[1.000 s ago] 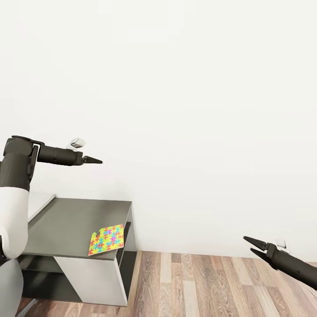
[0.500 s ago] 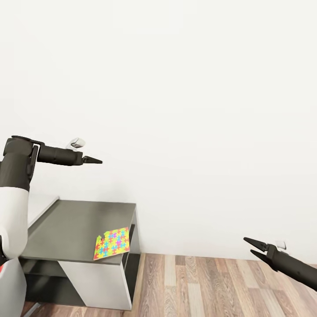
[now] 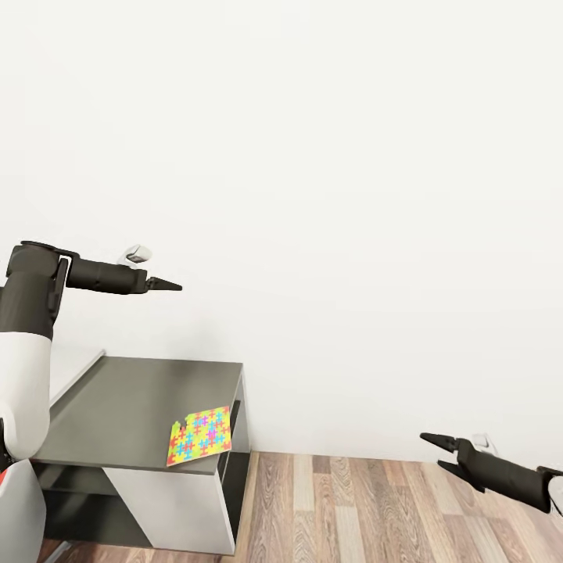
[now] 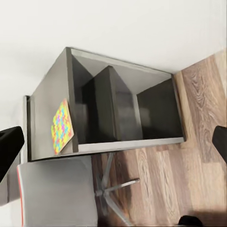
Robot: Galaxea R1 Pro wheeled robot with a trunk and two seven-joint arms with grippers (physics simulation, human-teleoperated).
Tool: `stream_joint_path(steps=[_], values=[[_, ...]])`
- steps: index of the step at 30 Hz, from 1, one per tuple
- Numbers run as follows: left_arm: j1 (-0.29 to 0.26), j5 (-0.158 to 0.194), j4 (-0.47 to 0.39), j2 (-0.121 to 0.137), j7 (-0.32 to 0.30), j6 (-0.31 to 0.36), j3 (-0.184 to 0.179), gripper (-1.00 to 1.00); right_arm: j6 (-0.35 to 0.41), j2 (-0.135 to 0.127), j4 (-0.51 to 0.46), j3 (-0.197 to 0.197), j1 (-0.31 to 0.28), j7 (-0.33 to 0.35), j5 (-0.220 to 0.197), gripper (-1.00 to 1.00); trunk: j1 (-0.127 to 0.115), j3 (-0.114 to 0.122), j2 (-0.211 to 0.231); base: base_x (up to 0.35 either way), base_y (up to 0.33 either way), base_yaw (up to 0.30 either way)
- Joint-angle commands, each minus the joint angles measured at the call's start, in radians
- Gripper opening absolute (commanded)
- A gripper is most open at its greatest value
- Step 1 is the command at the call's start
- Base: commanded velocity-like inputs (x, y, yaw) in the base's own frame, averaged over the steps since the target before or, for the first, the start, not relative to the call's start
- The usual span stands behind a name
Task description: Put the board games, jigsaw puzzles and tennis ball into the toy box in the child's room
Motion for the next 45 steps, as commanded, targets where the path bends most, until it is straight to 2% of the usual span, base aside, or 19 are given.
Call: stream_joint_path(steps=[1, 6, 13, 38, 41, 42, 45], values=[[-0.001, -0.01, -0.001, 0.0, -0.009, 0.01, 0.001, 1.0, 0.013, 0.001, 0.015, 0.001, -0.013, -0.002, 0.01, 1.0, 0.001, -0.002, -0.002, 0.002, 0.001, 0.0], [-0.001, -0.01, -0.001, -0.001, -0.009, 0.01, 0.002, 1.0, 0.035, 0.017, 0.08, 0.036, -0.062, -0.028, 0.03, 1.0, 0.001, -0.002, -0.002, 0.001, 0.0, 0.0], [-0.001, -0.01, -0.001, -0.002, -0.009, 0.01, 0.003, 1.0, 0.03, 0.031, 0.089, 0.066, -0.073, -0.03, 0.036, 1.0, 0.001, -0.002, -0.002, 0.0, 0.0, 0.0], [-0.001, -0.01, -0.001, 0.0, -0.009, 0.01, 0.003, 1.0, 0.029, 0.04, 0.086, 0.076, -0.077, -0.035, 0.035, 1.0, 0.001, -0.002, -0.002, 0.0, 0.0, 0.0], [-0.001, -0.01, -0.001, 0.0, -0.009, 0.01, 0.003, 1.0, 0.032, 0.056, 0.086, 0.079, -0.084, -0.036, 0.035, 1.0, 0.001, -0.002, -0.002, 0.0, 0.0, 0.0], [-0.001, -0.009, -0.001, 0.0, -0.009, 0.01, 0.003, 1.0, 0.034, 0.072, 0.089, 0.083, -0.098, -0.038, 0.036, 1.0, 0.001, -0.002, -0.002, 0.0, 0.0, 0.0], [-0.001, -0.009, -0.001, -0.001, -0.009, 0.011, 0.003, 1.0, 0.037, 0.097, 0.098, 0.091, -0.126, -0.039, 0.04, 1.0, 0.001, -0.002, -0.002, 0.0, 0.0, 0.0]])
